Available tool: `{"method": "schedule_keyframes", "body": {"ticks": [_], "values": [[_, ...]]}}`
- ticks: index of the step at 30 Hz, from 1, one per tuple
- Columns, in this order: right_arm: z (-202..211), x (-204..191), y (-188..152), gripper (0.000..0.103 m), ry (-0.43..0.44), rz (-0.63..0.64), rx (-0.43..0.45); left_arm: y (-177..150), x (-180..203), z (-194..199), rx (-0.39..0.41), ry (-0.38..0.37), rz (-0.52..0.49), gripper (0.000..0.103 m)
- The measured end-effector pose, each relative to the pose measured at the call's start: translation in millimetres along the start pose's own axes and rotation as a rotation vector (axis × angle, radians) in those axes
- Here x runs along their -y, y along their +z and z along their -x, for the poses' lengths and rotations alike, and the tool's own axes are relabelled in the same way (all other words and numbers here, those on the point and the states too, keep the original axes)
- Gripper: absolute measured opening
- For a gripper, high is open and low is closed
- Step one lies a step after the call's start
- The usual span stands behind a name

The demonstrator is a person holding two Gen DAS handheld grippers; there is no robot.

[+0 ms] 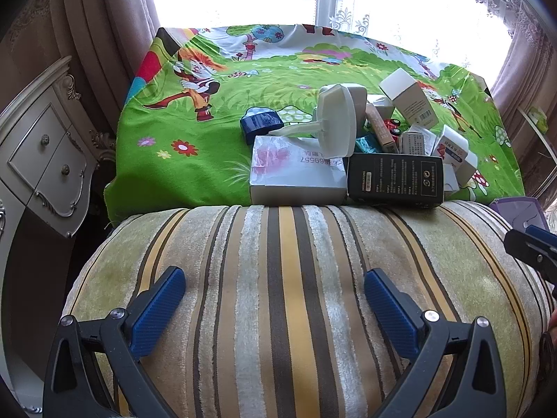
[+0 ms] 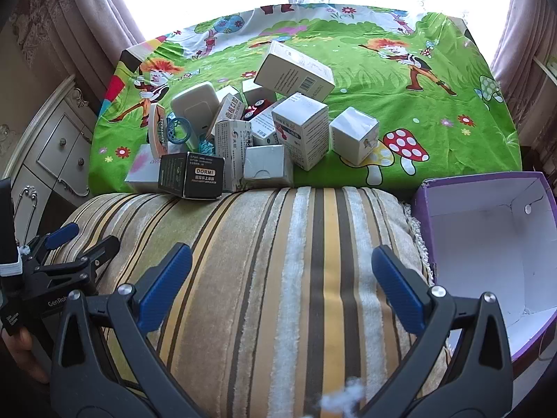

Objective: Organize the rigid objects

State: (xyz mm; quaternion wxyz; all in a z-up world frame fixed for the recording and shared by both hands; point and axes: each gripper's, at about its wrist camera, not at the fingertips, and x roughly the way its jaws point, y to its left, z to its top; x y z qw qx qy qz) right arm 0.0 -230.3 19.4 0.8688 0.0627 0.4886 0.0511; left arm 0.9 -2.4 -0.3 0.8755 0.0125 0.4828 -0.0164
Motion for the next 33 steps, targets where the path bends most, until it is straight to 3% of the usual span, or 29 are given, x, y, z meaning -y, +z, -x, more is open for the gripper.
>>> {"method": "schedule_keyframes", "body": {"ticks": [5,20,33], "values": [[1.3,-2.5,8.2,0.103,-0.046,0.053,0.023,0.1,-0.2,0.3,-0.003,0.002,-0.001,0.103],[-14.5,11.9,31.4,0.103,-0.089,0.038,0.002,6.0,2.8,-1.2,-0.003,0.0,-0.015,0.103],[-30.3,33.1,48.3,0.103,-0.112,-0.008,-0.016,39.3,29.5,-18.8,-0.016,-0.226,-0.072,0.103]]}}
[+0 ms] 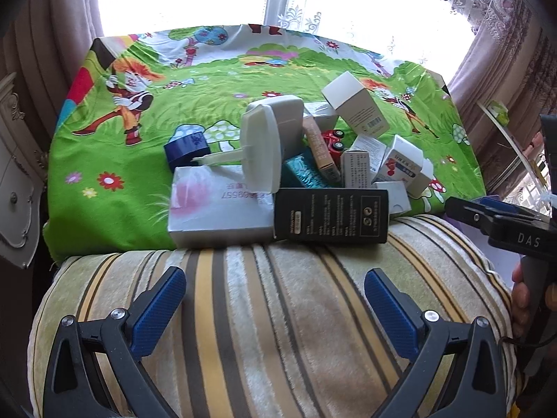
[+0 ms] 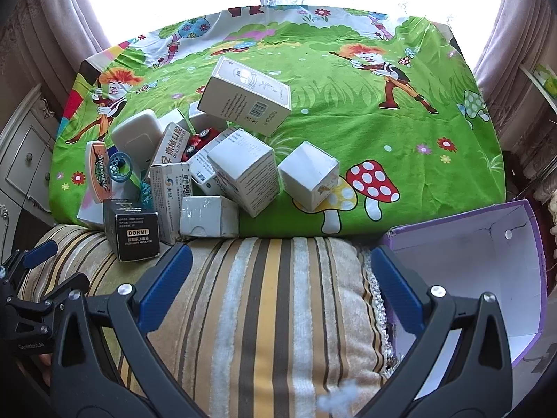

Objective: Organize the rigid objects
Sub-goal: 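Grasp the black product box with the left tool while the right grasps a white cube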

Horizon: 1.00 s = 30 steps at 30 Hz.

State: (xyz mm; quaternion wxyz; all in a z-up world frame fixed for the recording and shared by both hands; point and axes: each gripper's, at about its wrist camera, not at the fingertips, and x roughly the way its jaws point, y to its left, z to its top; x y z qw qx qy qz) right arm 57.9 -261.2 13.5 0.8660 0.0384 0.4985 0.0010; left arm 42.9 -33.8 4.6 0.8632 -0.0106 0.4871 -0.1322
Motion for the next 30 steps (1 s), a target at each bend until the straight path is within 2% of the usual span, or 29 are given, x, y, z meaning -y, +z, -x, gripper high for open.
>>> {"method": "schedule_keyframes", "body": {"ticks": [9,15,17,19,27,30], "values": [[-13.6,10.7,8.8,0.103,0.031,-0.024,-0.034,30.3,20.8,-34.2,-0.087,-0.161,0.001,0.103],[-17.0,17.6,19.9,0.101,0.048,-0.019,-0.033,40.1,26.0,-51.3,-0.123,-0.163,-0.003,0.102],[-18.5,16.9,25.2,0.101,0.033,0.021,-0.029,41.6,29.3,-55.2,-0.128,-0.152,-0.023,0.092],[-20.4,16.7,29.8,0.101,0.006,0.07,-0.024,41.7,34.8,-57.3,-0.127,-0.14,-0.051,0.087],[-40.0,13.1,42.0,0.101,-0.011,0.274,-0.036,34.7,32.1,-46.6,-0.082,-0.162,-0.074,0.086],[-53.1,10.1,46.7,0.1,-0.008,0.332,-0.044,33.9,34.2,-43.9,-0.069,-0.146,-0.086,0.086]]}}
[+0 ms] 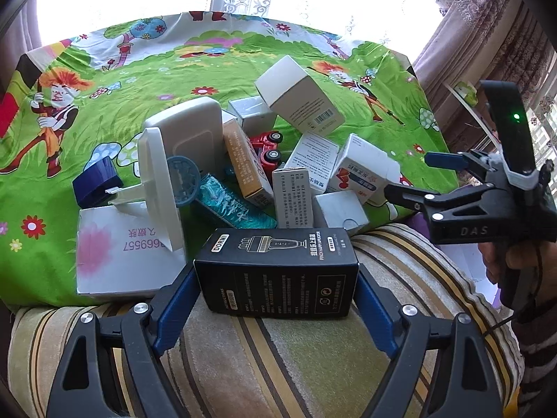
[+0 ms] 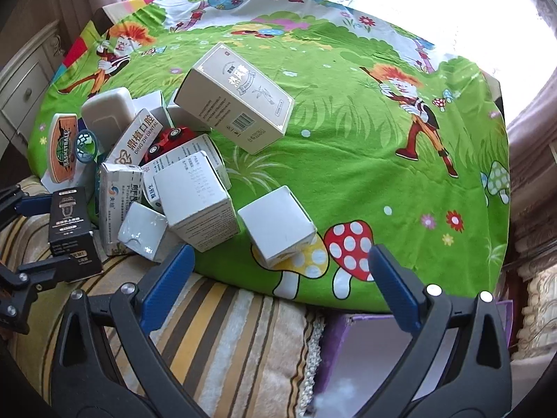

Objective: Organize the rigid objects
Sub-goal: 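Grasp the black product box with the left tool while the right grasps a white cube, then carry the black box and white cube into the purple box and release both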

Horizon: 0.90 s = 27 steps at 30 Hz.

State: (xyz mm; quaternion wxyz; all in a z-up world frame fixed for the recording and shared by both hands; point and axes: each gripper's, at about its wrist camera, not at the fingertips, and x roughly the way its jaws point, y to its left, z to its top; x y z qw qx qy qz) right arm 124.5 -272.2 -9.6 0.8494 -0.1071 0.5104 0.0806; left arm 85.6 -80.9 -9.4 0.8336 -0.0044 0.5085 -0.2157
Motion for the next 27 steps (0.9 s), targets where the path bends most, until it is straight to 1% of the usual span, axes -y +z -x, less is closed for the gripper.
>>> {"method": "schedule_keyframes", "body": {"ticks": [5,7,13,21,27], "values": [[-21.8,-4.9,5.5,0.078,0.036,0.042,-0.035,0.4,-1.1,0.6,0.006,0.011,0.005,0.086],[-27.5,-4.3,4.5,0.054,0.049,0.036,-0.056,-0.3,-1.5,0.6,0.006,0.012,0.006,0.086],[-17.5,-2.2,-1.8,0.053,0.071,0.007,-0.025,-1.0,1.5,2.2,0.013,0.023,-0.001,0.086],[17.2,13.0,-13.3,0.053,0.087,-0.089,0.055,-4.7,13.0,11.4,0.032,0.041,-0.024,0.086],[44.3,23.2,-32.9,0.053,0.092,-0.136,0.095,-6.7,28.9,18.8,0.044,0.039,-0.049,0.086]]}}
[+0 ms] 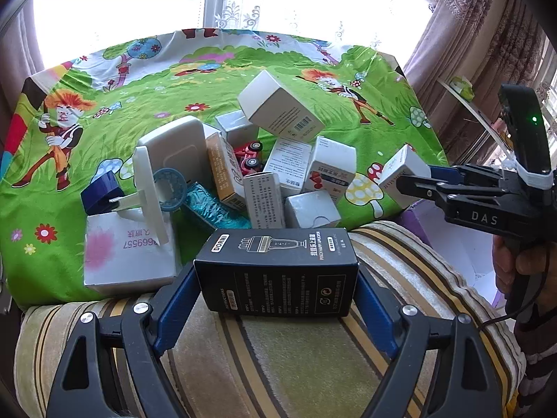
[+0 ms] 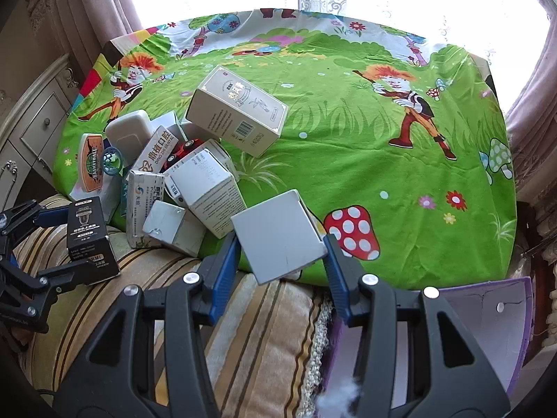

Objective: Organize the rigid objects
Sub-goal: 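Carry the black box and white cube into the purple box and release both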

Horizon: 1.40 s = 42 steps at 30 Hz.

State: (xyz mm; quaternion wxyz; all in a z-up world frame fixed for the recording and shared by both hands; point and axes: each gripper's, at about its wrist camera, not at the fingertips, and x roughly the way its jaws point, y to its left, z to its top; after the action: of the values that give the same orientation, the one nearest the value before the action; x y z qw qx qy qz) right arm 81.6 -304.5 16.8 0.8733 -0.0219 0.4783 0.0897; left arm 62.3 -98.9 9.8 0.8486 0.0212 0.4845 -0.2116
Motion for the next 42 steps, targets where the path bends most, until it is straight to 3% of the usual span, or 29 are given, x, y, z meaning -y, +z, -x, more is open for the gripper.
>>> {"method": "schedule_keyframes", "body": {"ticks": [9,23,29,36,38,40,42], "values": [[47.5,20.1,-39.0,0.053,-0.044,-0.074,0.056,-0.6,39.6,10.6,0.022,-0.048,-0.063,0.086],[102.7,94.5,-122.3,0.053,-0.196,-0.316,0.073,1.5,147.9,7.7,0.009,-0.191,-0.251,0.086],[111.9,112.4,-138.2,0.053,-0.249,-0.369,0.072,-1.2,188.0,5.2,0.004,-0.272,-0.323,0.086],[118.9,117.1,-143.7,0.053,-0.25,-0.409,0.073,-5.3,211.3,7.5,0.008,-0.356,-0.368,0.089],[122.1,117.2,-144.4,0.058,-0.249,-0.414,0.077,-4.8,211.3,7.8,0.008,-0.377,-0.36,0.089],[124.7,117.7,-144.1,0.075,-0.254,-0.421,0.086,-4.2,210.4,8.3,0.008,-0.398,-0.347,0.09],[127.5,117.4,-144.0,0.083,-0.263,-0.426,0.097,-4.0,209.8,7.9,0.005,-0.405,-0.342,0.09]]}}
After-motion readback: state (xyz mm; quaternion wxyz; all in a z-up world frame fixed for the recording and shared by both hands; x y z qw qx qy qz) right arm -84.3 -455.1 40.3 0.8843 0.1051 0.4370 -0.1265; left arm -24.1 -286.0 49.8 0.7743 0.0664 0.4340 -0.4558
